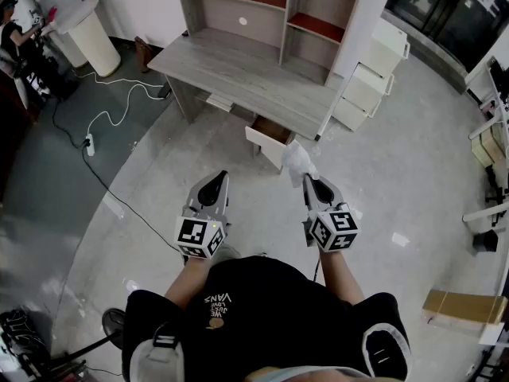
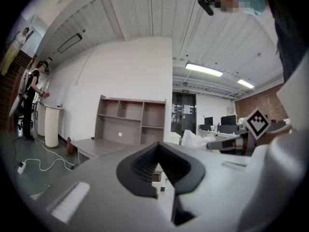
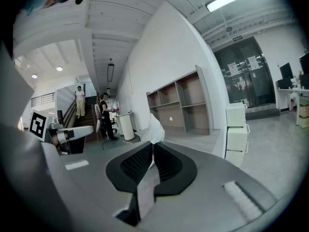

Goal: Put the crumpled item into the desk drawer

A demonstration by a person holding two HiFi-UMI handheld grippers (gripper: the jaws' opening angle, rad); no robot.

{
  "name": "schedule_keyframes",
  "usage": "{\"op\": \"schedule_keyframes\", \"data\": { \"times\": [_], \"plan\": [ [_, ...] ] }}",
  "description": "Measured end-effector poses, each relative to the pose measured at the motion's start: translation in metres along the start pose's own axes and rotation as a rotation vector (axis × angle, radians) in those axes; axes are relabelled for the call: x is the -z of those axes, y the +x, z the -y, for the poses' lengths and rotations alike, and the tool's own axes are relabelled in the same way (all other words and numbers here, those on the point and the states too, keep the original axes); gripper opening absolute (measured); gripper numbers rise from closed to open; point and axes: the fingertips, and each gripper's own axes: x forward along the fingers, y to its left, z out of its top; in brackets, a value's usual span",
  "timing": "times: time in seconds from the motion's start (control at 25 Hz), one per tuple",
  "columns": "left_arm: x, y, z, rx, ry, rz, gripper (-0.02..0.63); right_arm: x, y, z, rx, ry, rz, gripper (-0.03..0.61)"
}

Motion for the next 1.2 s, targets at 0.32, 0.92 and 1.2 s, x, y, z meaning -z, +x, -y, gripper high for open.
{"op": "schedule_keyframes", "data": {
  "times": [0.32, 0.92, 1.2],
  "plan": [
    [0.013, 0.024, -0.029, 0.029, -0.043, -0.012, 0.051, -0.003, 0.031, 0.004, 0.027, 0.030, 0.011, 0.018],
    [0.073, 0.141, -0.141, 0.248, -0.021, -0.198, 0.051, 0.018, 0.148, 0.009, 0.241, 0.070, -0.072, 0.018],
    [0.090, 0.181, -0.177, 0.374, -0.014, -0.256, 0.051, 0.029, 0.188, 0.002, 0.360, 0.089, -0.099, 0.018]
  ]
}}
